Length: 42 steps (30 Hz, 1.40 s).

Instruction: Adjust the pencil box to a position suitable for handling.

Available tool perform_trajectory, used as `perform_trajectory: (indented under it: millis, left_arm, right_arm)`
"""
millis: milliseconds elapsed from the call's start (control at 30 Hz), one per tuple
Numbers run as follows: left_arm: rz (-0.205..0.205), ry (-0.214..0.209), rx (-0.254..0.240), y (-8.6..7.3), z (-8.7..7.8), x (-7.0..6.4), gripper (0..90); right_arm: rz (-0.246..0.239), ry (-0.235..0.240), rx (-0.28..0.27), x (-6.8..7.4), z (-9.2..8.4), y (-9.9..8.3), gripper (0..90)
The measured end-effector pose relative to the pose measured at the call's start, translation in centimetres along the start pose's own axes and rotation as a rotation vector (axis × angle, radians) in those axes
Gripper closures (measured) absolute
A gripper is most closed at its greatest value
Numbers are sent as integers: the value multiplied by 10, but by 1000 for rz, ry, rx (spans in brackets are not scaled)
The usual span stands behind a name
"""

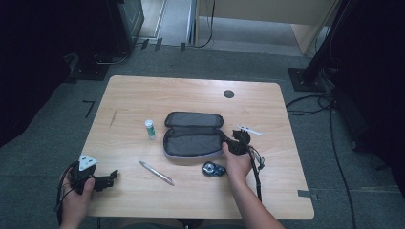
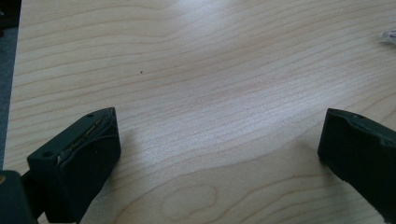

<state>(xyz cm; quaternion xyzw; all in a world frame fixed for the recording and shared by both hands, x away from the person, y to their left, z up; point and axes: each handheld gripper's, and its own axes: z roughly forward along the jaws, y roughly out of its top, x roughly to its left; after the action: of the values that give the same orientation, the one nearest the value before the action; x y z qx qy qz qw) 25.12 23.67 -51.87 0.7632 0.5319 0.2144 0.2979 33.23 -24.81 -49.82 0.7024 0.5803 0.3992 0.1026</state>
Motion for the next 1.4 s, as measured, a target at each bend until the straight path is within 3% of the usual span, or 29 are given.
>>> perform_trajectory:
  millis: [67, 233, 467, 633, 767, 867, 1067, 1267, 1400]
  left_arm:
    - [0, 0, 0, 0, 0, 0, 0]
    - [0, 0, 0, 0, 0, 0, 0]
    - [0, 0, 0, 0, 0, 0, 0]
    - [0, 0, 0, 0, 0, 0, 0]
    - [0, 0, 0, 0, 0, 0, 0]
    - [0, 0, 1, 0, 0, 0, 0]
    - [1, 0, 1, 0, 0, 0, 0]
    - [0, 0, 1, 0, 0, 0, 0]
    - [-1, -1, 0, 0, 0, 0, 0]
  right_arm:
    - [4, 2, 3, -1, 0, -2, 848]
    - [-25, 59, 24, -1, -3, -6, 638]
    - [-186, 88, 26, 10, -20, -5, 408]
    - [-288, 113, 42, 10, -36, -7, 430]
    - [-288, 133, 30, 4, -50, -7, 466]
    - [-327, 171, 7, 2, -59, -10, 466]
    - [-463, 200, 63, 4, -72, -18, 323]
    - [-524, 280, 86, -2, -77, -29, 260]
    - [-544, 301, 98, -7, -77, -35, 246]
